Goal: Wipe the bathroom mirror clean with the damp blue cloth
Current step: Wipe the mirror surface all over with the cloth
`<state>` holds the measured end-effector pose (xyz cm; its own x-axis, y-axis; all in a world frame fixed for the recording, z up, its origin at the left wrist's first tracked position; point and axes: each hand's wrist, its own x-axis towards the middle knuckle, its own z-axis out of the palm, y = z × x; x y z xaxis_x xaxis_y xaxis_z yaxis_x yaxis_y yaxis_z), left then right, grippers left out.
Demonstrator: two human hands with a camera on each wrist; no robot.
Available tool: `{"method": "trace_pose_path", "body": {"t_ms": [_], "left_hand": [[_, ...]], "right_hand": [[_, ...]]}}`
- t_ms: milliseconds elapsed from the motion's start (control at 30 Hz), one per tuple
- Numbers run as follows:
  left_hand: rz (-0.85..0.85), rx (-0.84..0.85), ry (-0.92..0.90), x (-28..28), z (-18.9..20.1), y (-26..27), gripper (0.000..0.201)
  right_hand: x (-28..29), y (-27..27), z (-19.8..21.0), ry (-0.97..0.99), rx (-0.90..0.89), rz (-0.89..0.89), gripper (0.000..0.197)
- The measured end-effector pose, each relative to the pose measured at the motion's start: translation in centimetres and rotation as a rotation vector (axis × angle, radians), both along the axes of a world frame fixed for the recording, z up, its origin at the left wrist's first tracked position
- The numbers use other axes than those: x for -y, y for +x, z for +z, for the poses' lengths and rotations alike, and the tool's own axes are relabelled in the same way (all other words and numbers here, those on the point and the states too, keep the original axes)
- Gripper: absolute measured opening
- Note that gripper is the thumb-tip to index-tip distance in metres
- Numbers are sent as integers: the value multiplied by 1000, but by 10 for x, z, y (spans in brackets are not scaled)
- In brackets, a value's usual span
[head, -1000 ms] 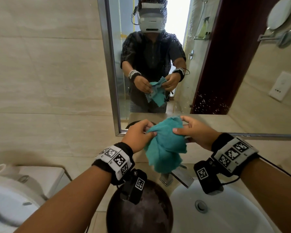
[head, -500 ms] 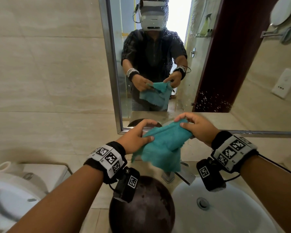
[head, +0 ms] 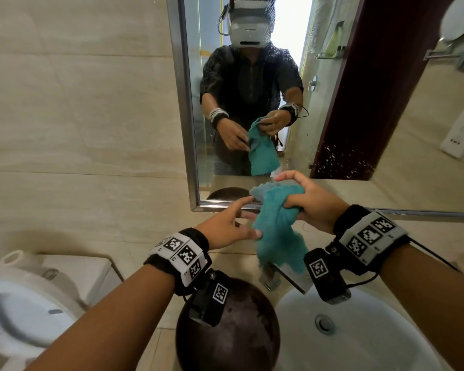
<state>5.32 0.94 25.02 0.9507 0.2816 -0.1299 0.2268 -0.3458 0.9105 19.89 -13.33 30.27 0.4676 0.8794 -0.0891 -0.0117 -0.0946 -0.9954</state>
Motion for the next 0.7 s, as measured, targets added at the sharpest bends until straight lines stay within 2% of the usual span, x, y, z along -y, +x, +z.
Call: {"method": "trace_pose_path", "body": {"t_ms": [67,133,233,300,367,467,533,567,667,700], "left_hand": [[-17,27,-128,6,1,6,85],[2,76,-245,9,2,10,68],[54,147,-299,11,5,11,43],[87,197,-332,11,5,12,32],[145,248,-320,11,5,13,26],[229,272,-213,10,4,12,26],[258,287,-176,10,3,11,27],[261,296,-176,10,4,12,25],[247,341,-179,10,4,14,7],[247,355,-177,9,5,14,3]], "right_hand": [[-2,-1,0,4,-17,13,37],[-2,2,-1,39,-63,20,32],[-1,6,-4,75,-53,-11,27],[-1,7,-5,51,27,-34,19],[-2,6,-5,-28,182,-52,13],[-5,8,-9,-122,335,-122,16],[-7,8,-10,-139,276,-167,25],[-7,8,-10,-146,204,-145,36],[-7,8,-12,-189,35,68,94],[-6,9,-14,-210,48,122,103]]}}
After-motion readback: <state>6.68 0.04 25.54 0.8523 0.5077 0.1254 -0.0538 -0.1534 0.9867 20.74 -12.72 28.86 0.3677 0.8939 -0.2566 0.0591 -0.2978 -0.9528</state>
